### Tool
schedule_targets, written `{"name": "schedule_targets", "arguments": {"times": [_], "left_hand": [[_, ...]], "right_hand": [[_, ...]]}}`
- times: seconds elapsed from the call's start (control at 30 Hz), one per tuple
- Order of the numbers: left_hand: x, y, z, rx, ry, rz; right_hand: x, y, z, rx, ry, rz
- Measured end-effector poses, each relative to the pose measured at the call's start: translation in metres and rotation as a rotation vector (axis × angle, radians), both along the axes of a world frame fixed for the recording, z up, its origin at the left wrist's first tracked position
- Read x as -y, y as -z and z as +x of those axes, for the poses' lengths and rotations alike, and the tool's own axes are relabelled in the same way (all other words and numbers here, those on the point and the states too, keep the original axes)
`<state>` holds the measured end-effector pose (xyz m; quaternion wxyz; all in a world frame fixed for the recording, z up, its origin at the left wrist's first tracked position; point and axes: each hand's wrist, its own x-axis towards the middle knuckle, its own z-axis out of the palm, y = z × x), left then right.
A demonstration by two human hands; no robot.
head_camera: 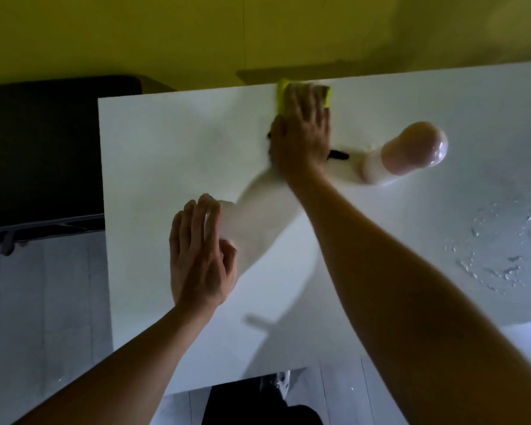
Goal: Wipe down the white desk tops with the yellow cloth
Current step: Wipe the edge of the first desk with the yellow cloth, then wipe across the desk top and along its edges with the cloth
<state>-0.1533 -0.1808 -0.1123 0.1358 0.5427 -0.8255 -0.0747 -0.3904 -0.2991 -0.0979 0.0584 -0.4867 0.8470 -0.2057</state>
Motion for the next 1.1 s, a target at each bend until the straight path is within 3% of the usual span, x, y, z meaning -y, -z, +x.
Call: {"name": "schedule_targets", "arguments": {"times": [0.1,0.17,0.37,0.5,0.57,0.73,0.87,1.1], "left_hand": [[0.001,0.000,0.003,0.009,0.004,-0.011],[0.001,0.000,0.005,0.013,0.026,-0.013],[-0.001,-0.003,0.006,-0.051,0.064,-0.011],[-0.005,-0.008,-0.012,-0.062,-0.071,0.041],[-0.007,-0.017,-0.039,-0.125,-0.116,0.070],[-0.011,-0.055,-0.161,-0.354,0.119,0.242],[-0.002,-0.078,-0.244,-0.492,0.004,0.462],[0.008,-0.075,-0.263,-0.508,-0.068,0.417]], "right_hand": [[-0.042,0.007,0.058,-0.031,-0.284,-0.064],[-0.075,0.009,0.072,0.006,-0.342,-0.100],[-0.181,0.009,0.016,-0.020,-0.207,-0.069],[-0.239,0.010,-0.029,-0.039,-0.079,-0.056],[-0.248,0.009,-0.038,-0.041,-0.062,-0.071],[-0.248,0.011,-0.038,-0.023,-0.066,-0.087],[-0.264,0.013,-0.056,-0.025,-0.089,-0.102],[-0.273,0.015,-0.072,-0.035,-0.092,-0.131]]}}
